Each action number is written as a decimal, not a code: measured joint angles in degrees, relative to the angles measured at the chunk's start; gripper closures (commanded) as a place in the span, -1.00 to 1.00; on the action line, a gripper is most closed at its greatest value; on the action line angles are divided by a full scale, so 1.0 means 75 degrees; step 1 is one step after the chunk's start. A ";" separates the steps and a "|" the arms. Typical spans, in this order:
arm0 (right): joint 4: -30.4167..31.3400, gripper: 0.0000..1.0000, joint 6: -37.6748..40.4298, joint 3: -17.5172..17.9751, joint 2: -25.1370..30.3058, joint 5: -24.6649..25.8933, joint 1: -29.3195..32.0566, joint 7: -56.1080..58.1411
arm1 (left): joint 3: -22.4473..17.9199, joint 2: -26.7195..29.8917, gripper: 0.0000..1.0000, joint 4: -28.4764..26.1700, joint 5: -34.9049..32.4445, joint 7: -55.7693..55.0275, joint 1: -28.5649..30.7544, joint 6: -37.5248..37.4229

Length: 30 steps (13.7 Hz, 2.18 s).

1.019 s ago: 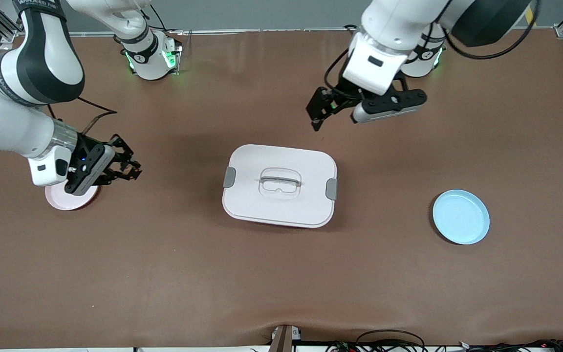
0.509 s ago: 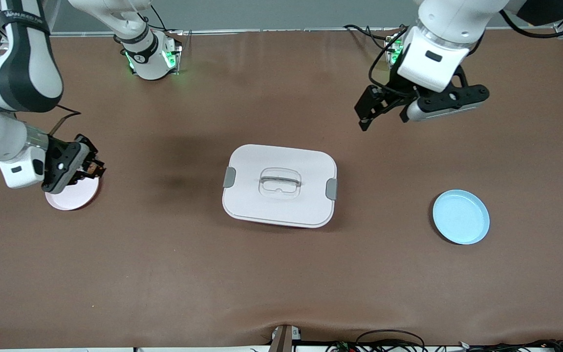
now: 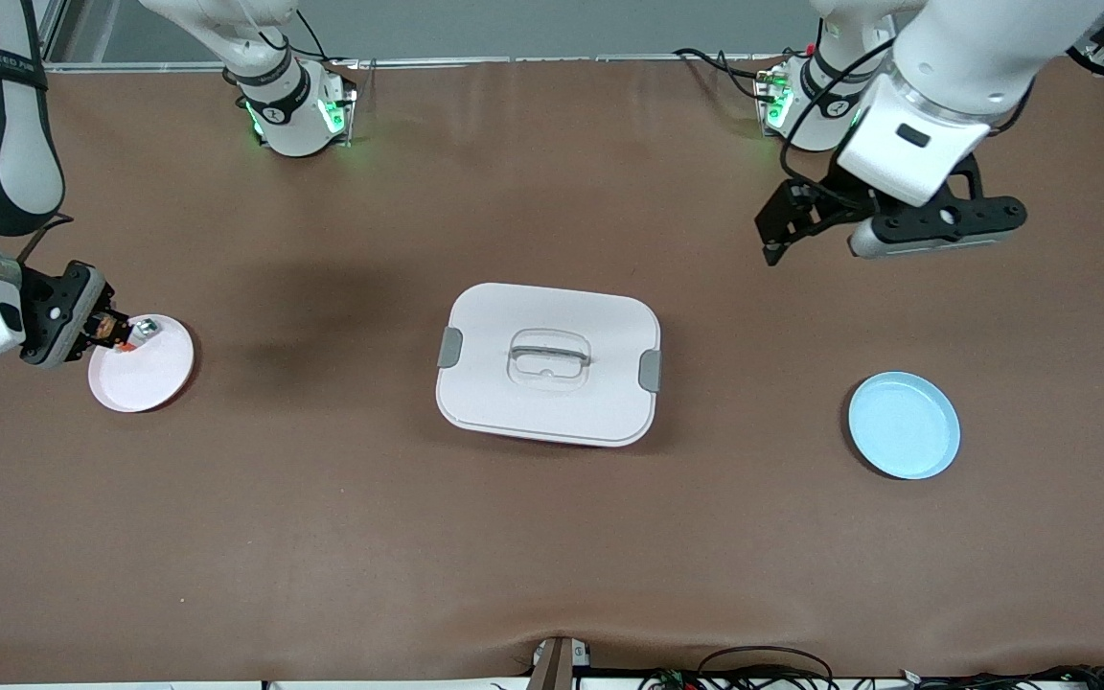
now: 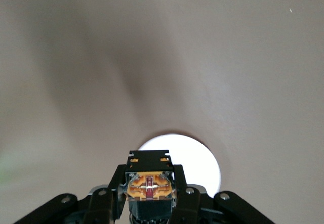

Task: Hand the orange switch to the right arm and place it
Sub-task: 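Lower the switch onto the white plate while the left gripper returns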

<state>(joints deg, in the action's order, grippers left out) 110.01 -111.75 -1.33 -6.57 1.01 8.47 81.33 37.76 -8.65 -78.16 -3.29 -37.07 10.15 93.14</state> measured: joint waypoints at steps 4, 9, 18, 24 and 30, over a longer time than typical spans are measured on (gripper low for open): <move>0.0972 1.00 -0.1672 0.0008 -0.0053 0.0519 0.0081 0.0539 | -0.0025 -0.0002 -1.00 -0.0011 -0.0016 0.0296 0.0556 -0.0015; 0.2032 1.00 -0.3246 0.0007 -0.0111 0.0604 0.0512 0.1790 | -0.0061 -0.0066 -1.00 -0.0048 -0.0011 0.1827 0.1767 -0.0104; 0.2891 1.00 -0.4819 0.0005 -0.0446 0.1282 0.1072 0.2024 | -0.2914 -0.0117 -1.00 -0.0063 -0.0009 0.2276 -0.0936 -0.0187; 0.3029 1.00 -0.5388 0.0005 -0.0860 0.1638 0.1307 0.2024 | -0.4126 -0.0095 -1.00 -0.0129 0.0109 0.3193 -0.1766 -0.0286; 0.3079 1.00 -0.6130 0.0009 -0.1430 0.1670 0.1351 0.2025 | -0.4794 -0.0070 -1.00 -0.0251 0.0244 0.3678 -0.2268 -0.0287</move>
<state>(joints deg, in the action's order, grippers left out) 133.10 -157.72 -1.26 -17.30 13.53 18.60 96.52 1.80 -9.18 -80.04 -1.46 -9.49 -6.86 90.99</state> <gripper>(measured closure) 0.590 0.000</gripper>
